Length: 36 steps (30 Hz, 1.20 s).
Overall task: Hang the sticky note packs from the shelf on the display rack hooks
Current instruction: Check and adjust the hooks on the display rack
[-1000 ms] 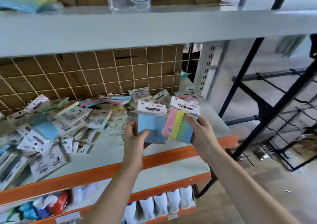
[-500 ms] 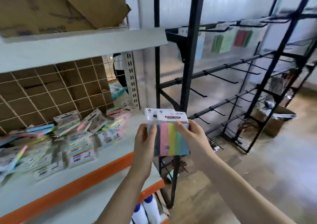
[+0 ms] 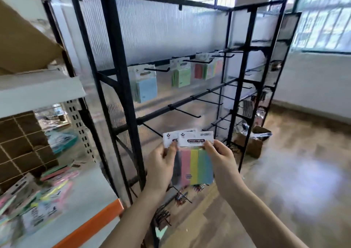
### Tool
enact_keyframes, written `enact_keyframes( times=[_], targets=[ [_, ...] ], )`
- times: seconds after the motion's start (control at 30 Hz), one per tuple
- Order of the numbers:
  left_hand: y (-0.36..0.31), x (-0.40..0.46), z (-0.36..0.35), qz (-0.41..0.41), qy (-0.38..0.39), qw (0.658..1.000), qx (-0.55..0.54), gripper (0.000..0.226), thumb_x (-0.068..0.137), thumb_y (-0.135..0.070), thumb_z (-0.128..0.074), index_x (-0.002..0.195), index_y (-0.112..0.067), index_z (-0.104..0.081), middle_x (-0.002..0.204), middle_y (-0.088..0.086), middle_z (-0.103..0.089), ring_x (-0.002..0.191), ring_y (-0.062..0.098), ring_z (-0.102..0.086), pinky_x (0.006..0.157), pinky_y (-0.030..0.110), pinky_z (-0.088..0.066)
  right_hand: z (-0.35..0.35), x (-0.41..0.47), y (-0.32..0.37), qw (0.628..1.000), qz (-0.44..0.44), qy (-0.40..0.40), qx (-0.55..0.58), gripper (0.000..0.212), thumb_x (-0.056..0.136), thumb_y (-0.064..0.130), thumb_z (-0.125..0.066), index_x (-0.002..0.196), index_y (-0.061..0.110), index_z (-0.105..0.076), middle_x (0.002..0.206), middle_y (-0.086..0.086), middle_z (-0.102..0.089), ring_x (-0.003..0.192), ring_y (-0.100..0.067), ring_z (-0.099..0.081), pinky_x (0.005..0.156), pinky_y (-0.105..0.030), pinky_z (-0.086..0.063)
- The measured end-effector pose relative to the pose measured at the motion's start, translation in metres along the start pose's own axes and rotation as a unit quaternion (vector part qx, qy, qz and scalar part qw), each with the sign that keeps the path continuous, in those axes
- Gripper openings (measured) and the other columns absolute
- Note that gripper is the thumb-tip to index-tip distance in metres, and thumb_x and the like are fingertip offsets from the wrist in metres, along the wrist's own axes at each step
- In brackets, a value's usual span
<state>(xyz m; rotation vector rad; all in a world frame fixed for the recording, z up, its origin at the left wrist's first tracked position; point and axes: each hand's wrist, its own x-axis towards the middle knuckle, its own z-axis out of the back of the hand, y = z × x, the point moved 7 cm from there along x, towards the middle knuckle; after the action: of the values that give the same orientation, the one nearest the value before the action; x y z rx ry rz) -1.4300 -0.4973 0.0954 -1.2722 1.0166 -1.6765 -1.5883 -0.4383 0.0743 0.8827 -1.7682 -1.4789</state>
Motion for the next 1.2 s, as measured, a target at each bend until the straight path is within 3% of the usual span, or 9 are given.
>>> enact_keyframes(
  times=[0.07,0.17,0.27,0.43,0.5,0.6,0.73,0.97,1.2],
  targets=[
    [-0.005,0.015,-0.016,-0.006,-0.009,1.0,-0.002,0.023,0.094,-0.033,-0.051,0.074,-0.023,-0.059,0.057,-0.011,-0.054,0.048,-0.001,-0.05,0.045,0.01,-0.034,0.011,0.018,0.007,0.999,0.015,-0.028,0.009,0.024,0.099,0.02,-0.05,0.084,0.004,-0.058,0.061,0.004,-0.054,0.056,-0.011,-0.047,0.053,-0.023,-0.036],
    [-0.012,0.044,-0.035,-0.014,-0.017,1.0,-0.01,0.031,0.094,-0.04,-0.048,0.085,-0.015,-0.064,0.057,-0.012,-0.054,0.049,0.0,-0.048,0.044,0.012,-0.034,0.024,0.053,0.019,0.997,0.031,-0.065,0.03,0.023,0.099,0.017,-0.047,0.085,0.0,-0.053,0.071,-0.007,-0.051,0.065,-0.021,-0.045,0.063,-0.033,-0.036],
    [-0.026,0.076,-0.041,-0.045,-0.05,0.996,-0.053,0.029,0.093,-0.039,-0.051,0.084,-0.016,-0.066,0.058,-0.012,-0.058,0.056,-0.004,-0.052,0.051,0.009,-0.038,0.028,0.093,0.036,0.997,0.047,-0.062,0.025,0.019,0.096,0.013,-0.048,0.081,0.003,-0.055,0.071,-0.007,-0.052,0.065,-0.021,-0.045,0.06,-0.029,-0.036],
    [-0.045,0.121,-0.04,-0.072,-0.114,0.987,-0.084,0.025,0.085,-0.047,-0.057,0.079,-0.026,-0.068,0.069,-0.023,-0.066,0.064,-0.007,-0.059,0.054,0.005,-0.041,-0.003,0.146,0.08,0.989,0.138,0.057,-0.002,0.01,0.092,0.013,-0.06,0.087,0.012,-0.068,0.067,0.007,-0.067,0.059,-0.003,-0.06,0.055,-0.015,-0.046],
    [-0.045,0.136,-0.038,-0.066,-0.128,0.982,-0.121,0.031,0.083,-0.055,-0.061,0.08,-0.026,-0.071,0.075,-0.014,-0.07,0.071,0.003,-0.065,0.061,0.013,-0.047,-0.023,0.16,0.092,0.981,0.16,0.109,-0.033,0.009,0.092,0.019,-0.061,0.092,0.015,-0.069,0.077,0.004,-0.071,0.067,-0.004,-0.064,0.06,-0.014,-0.048],
    [-0.045,0.152,-0.035,-0.067,-0.138,0.98,-0.127,0.028,0.075,-0.055,-0.064,0.078,-0.028,-0.071,0.076,-0.01,-0.072,0.07,0.007,-0.067,0.06,0.015,-0.048,-0.049,0.175,0.103,0.966,0.171,0.182,-0.063,0.028,0.084,0.038,-0.062,0.098,0.015,-0.068,0.086,0.0,-0.072,0.073,-0.006,-0.066,0.064,-0.016,-0.05],
    [-0.048,0.162,-0.026,-0.073,-0.17,0.973,-0.142,0.017,0.076,-0.044,-0.068,0.071,-0.029,-0.072,0.071,-0.01,-0.071,0.063,0.003,-0.066,0.055,0.012,-0.046,-0.076,0.183,0.113,0.946,0.183,0.264,-0.052,0.025,0.078,0.04,-0.062,0.087,0.017,-0.067,0.07,0.004,-0.069,0.06,-0.005,-0.064,0.053,-0.015,-0.047],
    [-0.056,0.17,-0.01,-0.079,-0.199,0.956,-0.198,0.03,0.072,-0.045,-0.071,0.071,-0.016,-0.067,0.062,-0.001,-0.066,0.054,0.014,-0.062,0.047,0.022,-0.048,-0.111,0.197,0.123,0.92,0.2,0.336,-0.008,0.024,0.079,0.035,-0.064,0.077,0.011,-0.062,0.066,0.002,-0.069,0.057,-0.009,-0.067,0.047,-0.016,-0.047],
    [-0.053,0.173,-0.005,-0.098,-0.254,0.95,-0.151,0.018,0.077,-0.038,-0.063,0.07,-0.022,-0.07,0.06,-0.002,-0.064,0.053,0.011,-0.06,0.046,0.019,-0.045,-0.129,0.211,0.115,0.901,0.199,0.385,-0.029,0.041,0.075,0.043,-0.063,0.072,0.003,-0.056,0.065,-0.005,-0.068,0.056,-0.012,-0.065,0.046,-0.019,-0.045]
  ],
)
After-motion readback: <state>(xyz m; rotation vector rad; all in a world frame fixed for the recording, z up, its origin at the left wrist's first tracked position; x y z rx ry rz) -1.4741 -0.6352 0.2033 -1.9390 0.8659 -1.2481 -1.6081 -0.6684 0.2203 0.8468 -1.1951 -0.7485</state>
